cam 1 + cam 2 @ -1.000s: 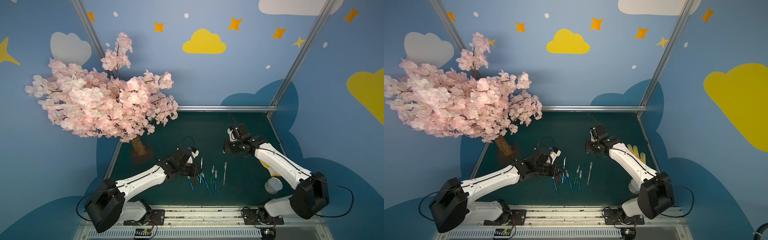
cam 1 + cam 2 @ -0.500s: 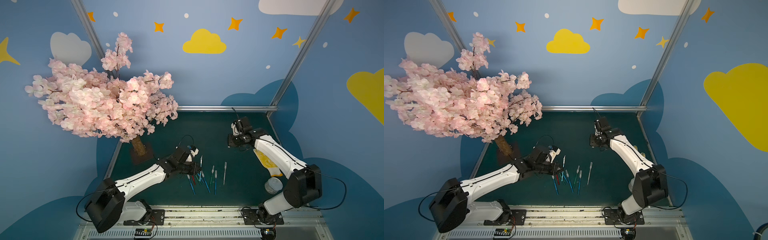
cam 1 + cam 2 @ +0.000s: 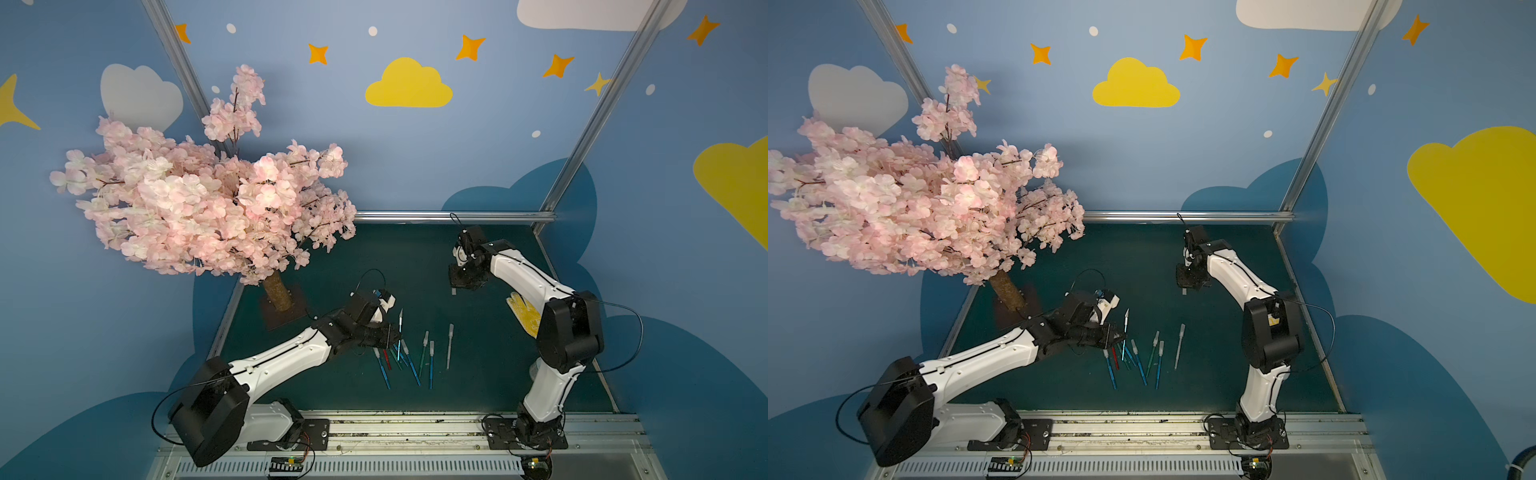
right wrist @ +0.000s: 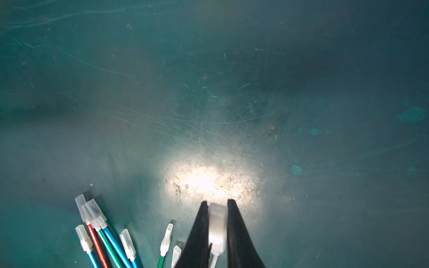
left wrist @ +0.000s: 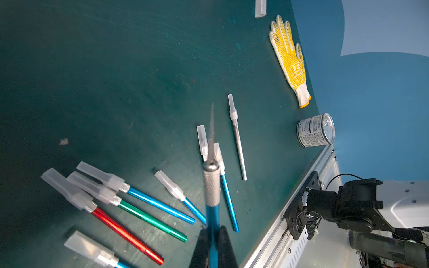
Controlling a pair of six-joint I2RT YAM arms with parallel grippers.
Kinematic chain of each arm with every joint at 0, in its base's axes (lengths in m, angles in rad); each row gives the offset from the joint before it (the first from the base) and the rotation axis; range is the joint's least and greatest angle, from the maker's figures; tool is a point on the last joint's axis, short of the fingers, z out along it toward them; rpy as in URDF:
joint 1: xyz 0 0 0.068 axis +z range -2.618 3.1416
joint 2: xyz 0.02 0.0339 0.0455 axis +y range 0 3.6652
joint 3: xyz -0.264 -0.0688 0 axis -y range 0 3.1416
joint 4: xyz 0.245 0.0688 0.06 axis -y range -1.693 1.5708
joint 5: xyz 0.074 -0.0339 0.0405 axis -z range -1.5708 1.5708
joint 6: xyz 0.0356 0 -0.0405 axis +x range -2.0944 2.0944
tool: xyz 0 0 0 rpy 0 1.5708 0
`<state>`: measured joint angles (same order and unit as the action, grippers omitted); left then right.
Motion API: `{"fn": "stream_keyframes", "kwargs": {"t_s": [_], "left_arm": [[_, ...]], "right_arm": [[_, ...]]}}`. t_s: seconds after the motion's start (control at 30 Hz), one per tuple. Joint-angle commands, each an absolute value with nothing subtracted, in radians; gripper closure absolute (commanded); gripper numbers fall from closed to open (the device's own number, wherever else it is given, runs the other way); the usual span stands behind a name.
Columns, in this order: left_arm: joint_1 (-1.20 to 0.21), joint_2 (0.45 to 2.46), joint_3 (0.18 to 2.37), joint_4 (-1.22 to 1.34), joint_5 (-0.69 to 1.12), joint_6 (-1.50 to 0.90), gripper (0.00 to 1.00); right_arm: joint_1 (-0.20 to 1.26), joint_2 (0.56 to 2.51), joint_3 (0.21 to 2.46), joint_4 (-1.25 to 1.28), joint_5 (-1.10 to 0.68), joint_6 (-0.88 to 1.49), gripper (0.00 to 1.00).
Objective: Remove protective caps from carving knives
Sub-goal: Place the protective sleeve at the center of the board.
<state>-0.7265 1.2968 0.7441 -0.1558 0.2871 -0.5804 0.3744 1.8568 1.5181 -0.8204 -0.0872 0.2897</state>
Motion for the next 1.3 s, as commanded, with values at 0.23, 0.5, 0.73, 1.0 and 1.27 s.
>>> {"fn": "stream_keyframes", "kwargs": {"t_s": [0.23,0.5,0.73,1.0,1.27], "left_arm": [[-0.722,1.253,0.751,-0.149,0.279,-0.569,0.94],[-0.722,1.247,0.740,-0.135,0.277,-0.579,0.94],[-0.721,1.250,0.746,-0.143,0.274,-0.572,0.94],[-0.721,1.232,0.729,-0.137,0.268,-0.570,0.94],[-0.720,1.230,0.736,-0.152,0.263,-0.563,0.94]], "right_arm": [[0.358,1.950,1.561,-0.846,-0.119,0.287,0.88],[0.338,1.998,1.572,-0.846,-0.127,0.289,0.89],[0.334,2.028,1.593,-0.860,-0.120,0.293,0.89],[0.331,2.077,1.637,-0.893,-0.098,0.296,0.89],[0.331,2.111,1.638,-0.889,-0.088,0.302,0.89]]}}
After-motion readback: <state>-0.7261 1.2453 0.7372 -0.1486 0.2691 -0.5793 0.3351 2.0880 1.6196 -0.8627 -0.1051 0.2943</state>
